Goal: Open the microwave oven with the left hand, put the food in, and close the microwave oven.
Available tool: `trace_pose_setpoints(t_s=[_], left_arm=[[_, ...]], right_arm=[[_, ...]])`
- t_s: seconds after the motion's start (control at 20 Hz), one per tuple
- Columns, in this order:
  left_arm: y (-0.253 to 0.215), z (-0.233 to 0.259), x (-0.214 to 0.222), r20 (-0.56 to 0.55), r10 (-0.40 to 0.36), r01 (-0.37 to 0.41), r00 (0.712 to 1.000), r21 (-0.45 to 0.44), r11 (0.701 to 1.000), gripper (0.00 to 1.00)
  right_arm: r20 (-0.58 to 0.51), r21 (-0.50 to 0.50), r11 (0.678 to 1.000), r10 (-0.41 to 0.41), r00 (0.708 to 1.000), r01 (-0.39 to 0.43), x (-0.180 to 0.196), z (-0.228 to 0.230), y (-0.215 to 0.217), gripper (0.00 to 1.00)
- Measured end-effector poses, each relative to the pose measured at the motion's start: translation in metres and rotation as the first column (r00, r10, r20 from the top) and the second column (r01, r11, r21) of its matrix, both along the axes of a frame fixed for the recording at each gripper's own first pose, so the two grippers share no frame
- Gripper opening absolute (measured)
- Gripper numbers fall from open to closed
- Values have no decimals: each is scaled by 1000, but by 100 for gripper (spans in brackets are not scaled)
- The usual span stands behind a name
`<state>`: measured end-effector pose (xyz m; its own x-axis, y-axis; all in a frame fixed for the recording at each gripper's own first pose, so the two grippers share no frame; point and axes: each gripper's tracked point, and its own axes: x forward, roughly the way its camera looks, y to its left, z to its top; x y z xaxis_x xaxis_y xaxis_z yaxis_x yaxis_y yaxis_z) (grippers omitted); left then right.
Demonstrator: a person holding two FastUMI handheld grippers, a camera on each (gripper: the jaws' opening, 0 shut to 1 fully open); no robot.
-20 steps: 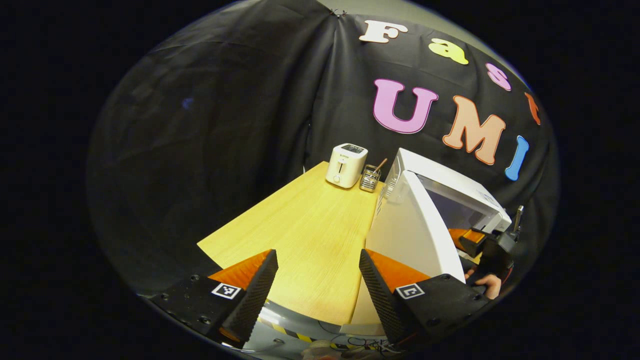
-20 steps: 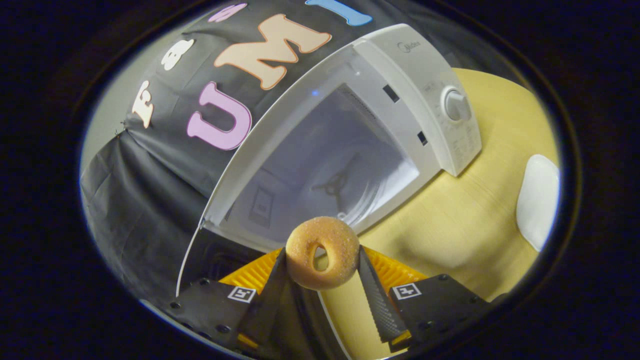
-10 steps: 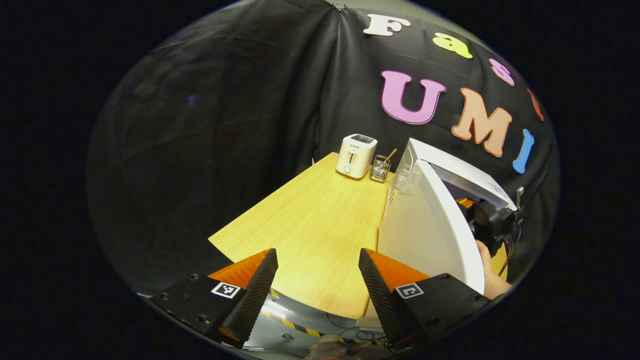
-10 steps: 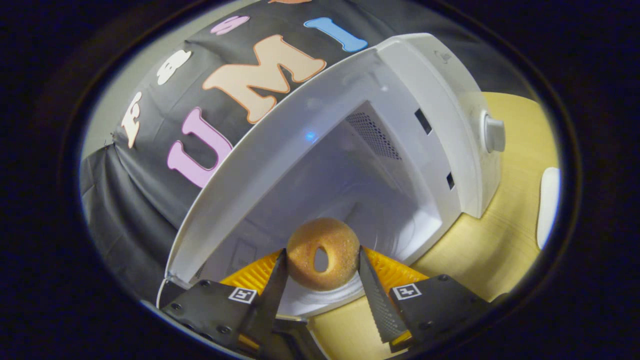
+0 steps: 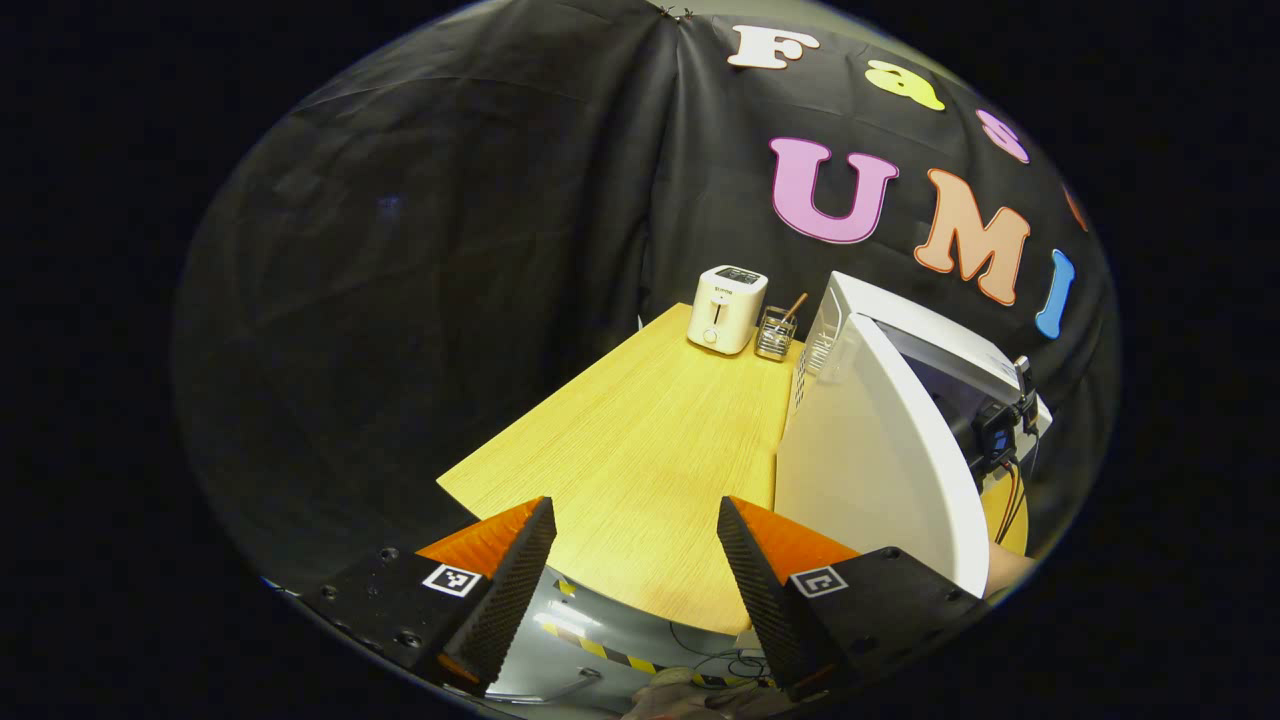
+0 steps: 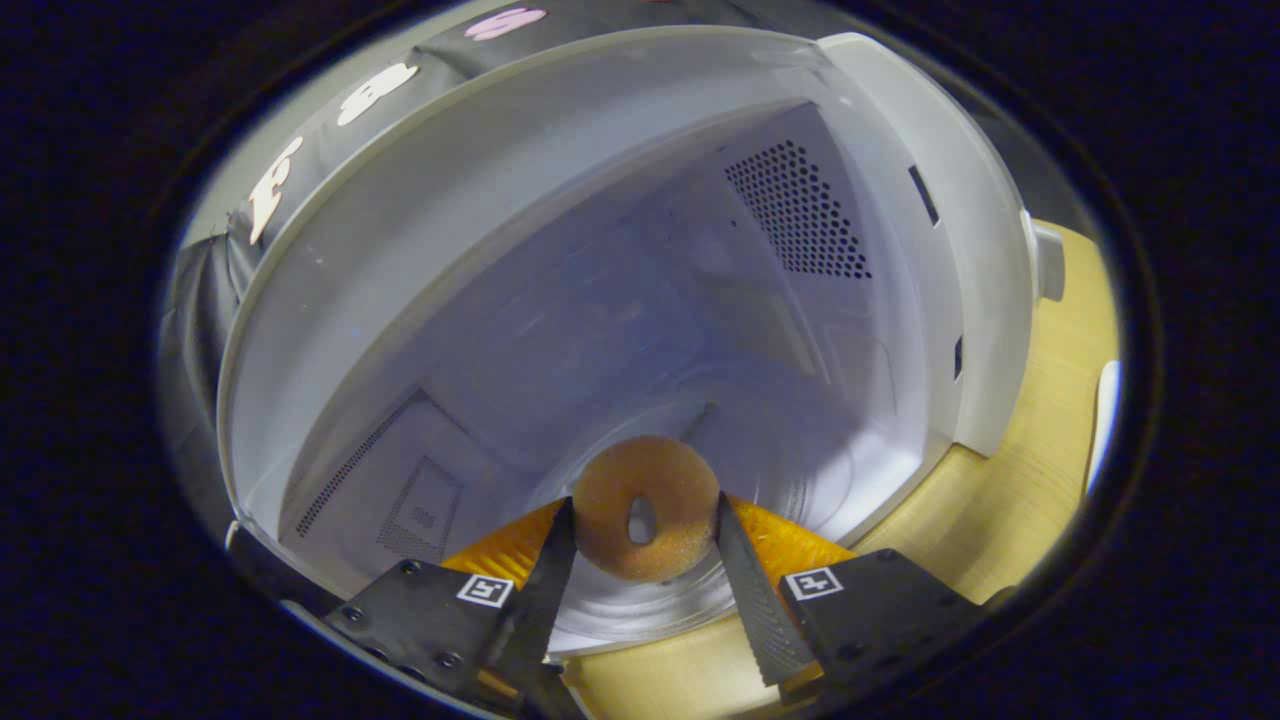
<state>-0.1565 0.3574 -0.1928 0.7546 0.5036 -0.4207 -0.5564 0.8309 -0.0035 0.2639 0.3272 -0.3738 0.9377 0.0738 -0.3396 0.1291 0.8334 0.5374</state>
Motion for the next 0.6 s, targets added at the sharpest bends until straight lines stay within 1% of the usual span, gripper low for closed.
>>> trace_pose_setpoints(t_s=[0.1,0.2,0.25,0.3,0.5,0.6], left_arm=[[0,2,3,5,-2,2,1000,3,1000,96],[-3,4,8,8,-9,9,1000,7,1000,96],[-3,3,10,5,-10,10,1000,8,1000,96],[-3,4,13,5,-14,14,1000,9,1000,96],[-9,8,21,13,-36,36,999,14,999,96],[-12,9,23,13,-50,50,999,17,999,94]], right_arm=[[-5,-10,1000,14,1000,-15,2,2,1,75],[2,-29,999,17,1000,-17,1,2,-4,81],[2,-41,999,17,1000,-17,-1,4,-8,89],[7,-49,999,20,1000,-20,-3,8,-11,91],[23,-99,994,44,999,-42,-22,24,-26,90],[33,-125,989,84,996,-79,-40,32,-30,91]])
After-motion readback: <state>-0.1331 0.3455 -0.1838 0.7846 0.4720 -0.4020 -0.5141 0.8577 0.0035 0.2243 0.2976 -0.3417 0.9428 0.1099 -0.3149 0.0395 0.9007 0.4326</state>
